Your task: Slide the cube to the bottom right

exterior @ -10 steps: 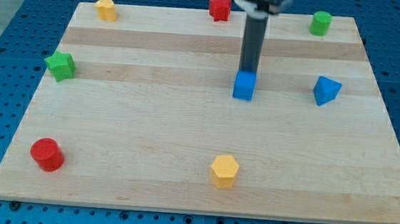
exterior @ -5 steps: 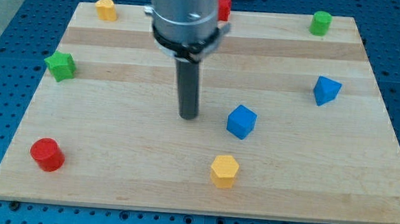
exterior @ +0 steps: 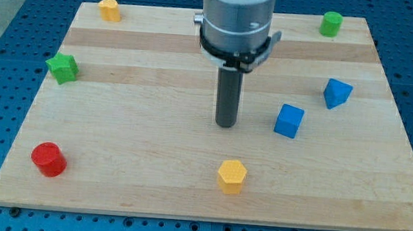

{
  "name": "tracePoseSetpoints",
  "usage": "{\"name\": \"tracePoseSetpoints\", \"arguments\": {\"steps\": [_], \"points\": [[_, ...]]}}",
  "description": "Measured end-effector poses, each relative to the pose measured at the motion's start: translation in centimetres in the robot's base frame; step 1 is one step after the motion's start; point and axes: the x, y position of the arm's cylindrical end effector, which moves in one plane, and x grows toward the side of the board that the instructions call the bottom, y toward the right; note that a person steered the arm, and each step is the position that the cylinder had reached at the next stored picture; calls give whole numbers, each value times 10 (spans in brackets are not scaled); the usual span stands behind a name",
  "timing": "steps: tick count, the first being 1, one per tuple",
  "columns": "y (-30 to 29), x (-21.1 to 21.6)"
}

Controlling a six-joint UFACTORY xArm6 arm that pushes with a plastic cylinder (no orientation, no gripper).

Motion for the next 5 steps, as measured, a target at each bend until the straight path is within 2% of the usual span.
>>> {"name": "tracePoseSetpoints", "arguments": {"steps": [1, 2, 3, 5], "points": [[63, -3], [123, 13], [112, 19], [120, -13]]}}
